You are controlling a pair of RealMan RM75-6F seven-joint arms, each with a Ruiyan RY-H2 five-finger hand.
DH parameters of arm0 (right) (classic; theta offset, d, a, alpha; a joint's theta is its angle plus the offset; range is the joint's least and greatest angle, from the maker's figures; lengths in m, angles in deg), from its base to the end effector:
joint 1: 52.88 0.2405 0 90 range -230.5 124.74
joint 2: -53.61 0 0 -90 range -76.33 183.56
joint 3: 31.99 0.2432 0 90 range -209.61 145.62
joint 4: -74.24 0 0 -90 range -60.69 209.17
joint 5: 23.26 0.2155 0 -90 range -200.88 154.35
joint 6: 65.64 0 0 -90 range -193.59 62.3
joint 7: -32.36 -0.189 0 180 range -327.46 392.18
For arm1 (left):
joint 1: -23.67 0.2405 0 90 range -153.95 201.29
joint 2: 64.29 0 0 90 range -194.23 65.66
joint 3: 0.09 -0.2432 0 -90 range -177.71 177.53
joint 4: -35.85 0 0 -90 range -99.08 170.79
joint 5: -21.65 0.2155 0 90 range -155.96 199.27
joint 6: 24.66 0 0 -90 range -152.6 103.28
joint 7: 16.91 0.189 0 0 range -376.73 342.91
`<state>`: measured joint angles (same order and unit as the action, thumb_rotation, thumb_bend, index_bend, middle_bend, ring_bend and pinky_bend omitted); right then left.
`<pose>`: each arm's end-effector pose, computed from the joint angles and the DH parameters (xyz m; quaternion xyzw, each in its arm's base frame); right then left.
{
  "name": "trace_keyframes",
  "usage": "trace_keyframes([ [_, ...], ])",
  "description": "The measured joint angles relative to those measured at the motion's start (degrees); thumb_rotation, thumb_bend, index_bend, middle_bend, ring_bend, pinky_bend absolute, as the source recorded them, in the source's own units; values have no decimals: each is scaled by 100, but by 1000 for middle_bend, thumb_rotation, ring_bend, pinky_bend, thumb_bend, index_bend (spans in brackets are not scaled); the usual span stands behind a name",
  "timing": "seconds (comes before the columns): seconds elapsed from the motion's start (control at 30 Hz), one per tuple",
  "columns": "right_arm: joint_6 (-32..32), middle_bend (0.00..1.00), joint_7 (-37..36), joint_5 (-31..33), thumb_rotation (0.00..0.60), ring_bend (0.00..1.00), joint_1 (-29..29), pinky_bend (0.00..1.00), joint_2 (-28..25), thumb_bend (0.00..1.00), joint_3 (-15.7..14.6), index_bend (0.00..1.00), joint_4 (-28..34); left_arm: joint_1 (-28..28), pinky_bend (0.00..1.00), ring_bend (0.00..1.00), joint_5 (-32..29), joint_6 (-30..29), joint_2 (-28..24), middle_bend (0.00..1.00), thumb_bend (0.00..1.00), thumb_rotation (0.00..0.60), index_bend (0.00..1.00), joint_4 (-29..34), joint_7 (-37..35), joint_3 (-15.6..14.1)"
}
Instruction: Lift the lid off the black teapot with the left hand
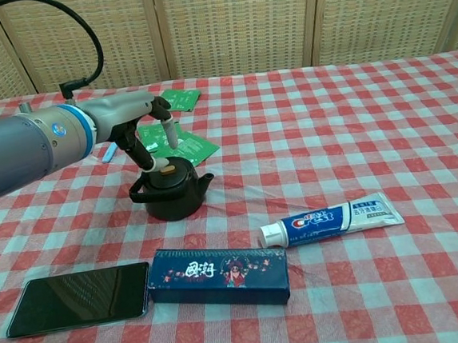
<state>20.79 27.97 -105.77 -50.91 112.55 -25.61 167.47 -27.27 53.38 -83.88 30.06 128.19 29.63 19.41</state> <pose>-0.3173 -0.2223 0.1955 0.5477 -0.3871 0.3952 0.6276 -0.0737 0.3868 -0.0575 -0.7168 -0.4384 -0.3042 0.4488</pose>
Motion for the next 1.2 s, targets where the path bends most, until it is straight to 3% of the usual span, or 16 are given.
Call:
trace_keyframes([
  [0.7, -41, 0, -126, 79, 600, 0, 14, 0, -40, 0, 34, 58, -28, -245, 0, 0, -93, 37, 314, 0, 342, 600, 463, -595, -338, -359],
  [1.0, -29, 0, -168, 75, 600, 0, 11, 0, -48, 0, 39, 58, -37, -288, 0, 0, -166, -68, 350, 0, 361, 600, 709, -654, -398, -439],
  [1.2, -27, 0, -163, 61, 600, 0, 13, 0, -41, 0, 32, 58, -38, -268, 0, 0, -69, -105, 264, 0, 371, 600, 729, -536, -543, -433],
])
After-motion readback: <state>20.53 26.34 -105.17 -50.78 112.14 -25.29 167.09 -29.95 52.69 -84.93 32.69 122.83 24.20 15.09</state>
